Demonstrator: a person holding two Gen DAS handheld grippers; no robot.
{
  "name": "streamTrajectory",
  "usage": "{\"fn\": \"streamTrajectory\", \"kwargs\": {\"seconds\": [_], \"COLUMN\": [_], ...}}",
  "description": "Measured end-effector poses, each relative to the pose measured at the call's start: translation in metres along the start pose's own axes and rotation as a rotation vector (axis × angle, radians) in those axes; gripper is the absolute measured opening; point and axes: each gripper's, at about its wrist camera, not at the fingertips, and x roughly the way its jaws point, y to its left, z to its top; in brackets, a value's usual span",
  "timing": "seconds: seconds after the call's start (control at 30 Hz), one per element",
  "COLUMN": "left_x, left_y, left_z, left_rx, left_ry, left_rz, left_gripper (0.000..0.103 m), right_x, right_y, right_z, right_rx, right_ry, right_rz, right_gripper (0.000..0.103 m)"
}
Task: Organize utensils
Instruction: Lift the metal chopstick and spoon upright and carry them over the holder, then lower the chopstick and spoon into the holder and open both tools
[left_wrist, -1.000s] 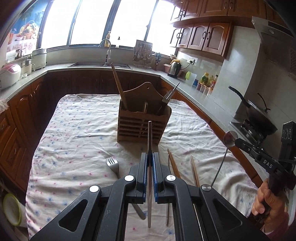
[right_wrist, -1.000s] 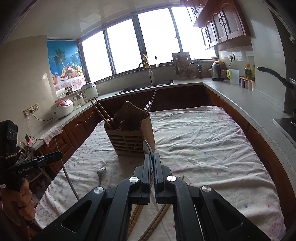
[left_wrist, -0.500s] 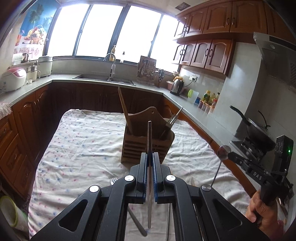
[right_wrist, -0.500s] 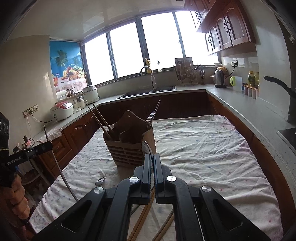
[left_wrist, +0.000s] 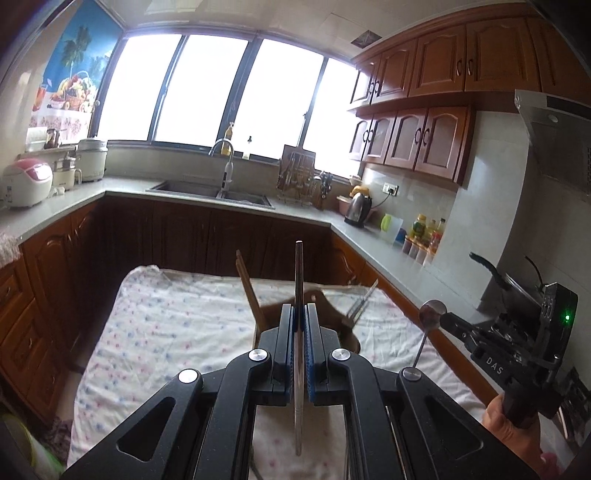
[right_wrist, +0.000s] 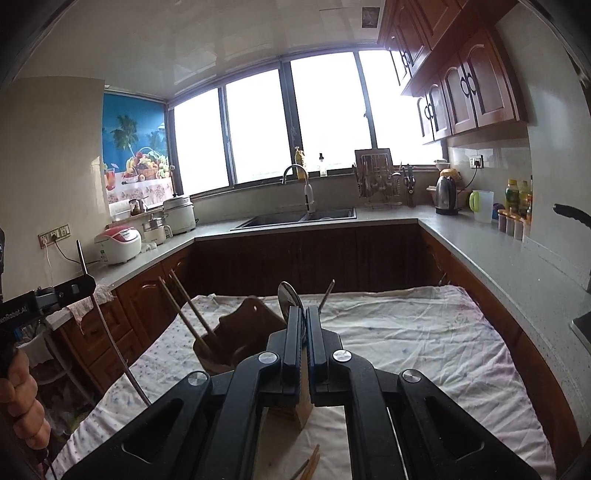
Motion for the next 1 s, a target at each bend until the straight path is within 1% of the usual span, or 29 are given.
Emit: {"fn": "streamTrajectory", "kwargs": {"seconds": [0.2, 0.27, 0.37, 0.47, 0.57, 0.67, 0.77, 0.87, 1.0], "left_x": [0.029, 0.041, 0.062, 0.084, 0.108, 0.134, 0.151, 0.163, 0.171], "left_y": [0.003, 0.004, 0.005, 0.002, -0.003, -0.008, -0.013, -0.016, -0.014], "left_z": [0.029, 0.038, 0.042, 0.036, 0.022, 0.002, -0.016, -0.033, -0.044], "left_rx": [0.021, 0.019, 0.019, 0.025, 0.038, 0.048, 0.06, 0.063, 0.052], "left_ry": [-0.078, -0.103, -0.134, -0.151, -0.149, -0.134, -0.111, -0.089, -0.055], "left_rz": [0.02, 0.025, 0.042, 0.058, 0.074, 0.088, 0.102, 0.102, 0.1], "left_gripper": [0.003, 0.003, 0.003, 0.003, 0.003, 0.003, 0.003, 0.003, 0.003], "right_x": [0.029, 0.038, 0.053, 0.064, 0.075, 0.082, 0.08, 0.077, 0.075], "right_y": [0.009, 0.012, 0.016, 0.024, 0.03, 0.03, 0.03, 0.03, 0.024], "right_z": [0.028, 0.033, 0.035, 0.029, 0.014, -0.003, -0.02, -0.031, -0.044], "right_rx": [-0.047, -0.062, -0.086, -0.128, -0.162, -0.169, -0.17, -0.172, -0.157], "right_ry": [-0.089, -0.11, -0.136, -0.159, -0.161, -0.145, -0.132, -0.114, -0.067], "right_rz": [-0.041, -0.054, -0.07, -0.092, -0.101, -0.09, -0.077, -0.072, -0.063], "right_gripper": [0.002, 0.002, 0.002, 0.002, 0.002, 0.002, 0.002, 0.002, 0.002]}}
